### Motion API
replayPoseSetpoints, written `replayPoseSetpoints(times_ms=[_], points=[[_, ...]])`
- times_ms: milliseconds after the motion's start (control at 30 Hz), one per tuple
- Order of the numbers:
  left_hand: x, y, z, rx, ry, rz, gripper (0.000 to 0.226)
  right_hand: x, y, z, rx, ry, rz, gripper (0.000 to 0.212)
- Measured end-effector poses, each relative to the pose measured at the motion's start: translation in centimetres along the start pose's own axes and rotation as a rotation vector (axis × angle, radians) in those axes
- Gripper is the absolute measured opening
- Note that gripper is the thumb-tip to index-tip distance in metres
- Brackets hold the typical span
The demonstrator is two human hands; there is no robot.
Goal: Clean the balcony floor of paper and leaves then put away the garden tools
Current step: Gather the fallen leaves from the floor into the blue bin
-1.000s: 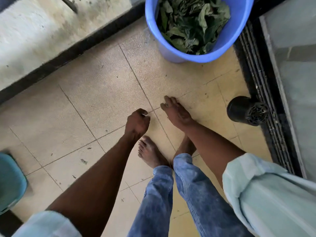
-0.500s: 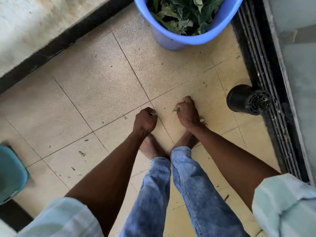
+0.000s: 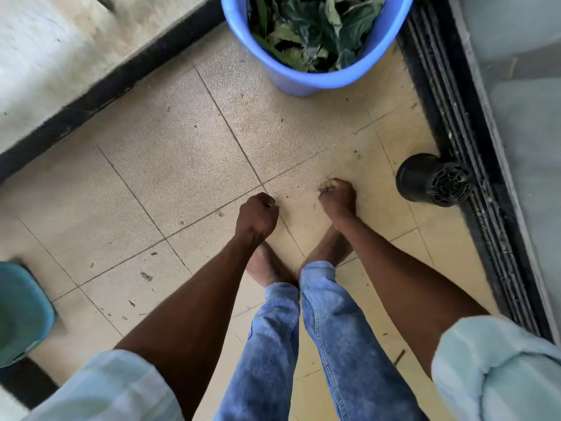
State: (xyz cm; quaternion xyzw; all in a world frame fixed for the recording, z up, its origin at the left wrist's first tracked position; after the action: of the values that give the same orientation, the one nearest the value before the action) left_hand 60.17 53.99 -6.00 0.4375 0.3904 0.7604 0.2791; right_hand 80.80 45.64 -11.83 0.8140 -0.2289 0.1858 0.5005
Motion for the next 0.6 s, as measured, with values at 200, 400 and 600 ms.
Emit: replayPoseSetpoints(times_ms=[200, 400, 600], points=[[7.9, 4.4, 6.4, -0.099, 0.163, 0.293, 0.030, 9.6, 6.9, -14.1, 0.162, -0.433, -0.169, 0.018], [16.0, 8.0, 13.1, -0.184, 0.210, 0.459, 0.030, 18.5, 13.2, -29.6, 0.622, -0.298, 0.324, 0.008], [21.8, 12.5, 18.8, -0.236, 0.159, 0.428, 0.034, 16.5, 8.5, -33.0, 0.421, 0.081, 0.041, 0.030]])
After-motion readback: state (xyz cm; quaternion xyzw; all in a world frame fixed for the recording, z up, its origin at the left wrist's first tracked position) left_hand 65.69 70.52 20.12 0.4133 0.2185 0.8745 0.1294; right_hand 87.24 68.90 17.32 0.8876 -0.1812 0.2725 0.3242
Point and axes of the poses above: each hand's wrist, its own y-axis away from the middle knuckle, its own x-axis out of the back of the hand, z = x × y, the point moved 9 cm from there along -y, towards the middle knuckle
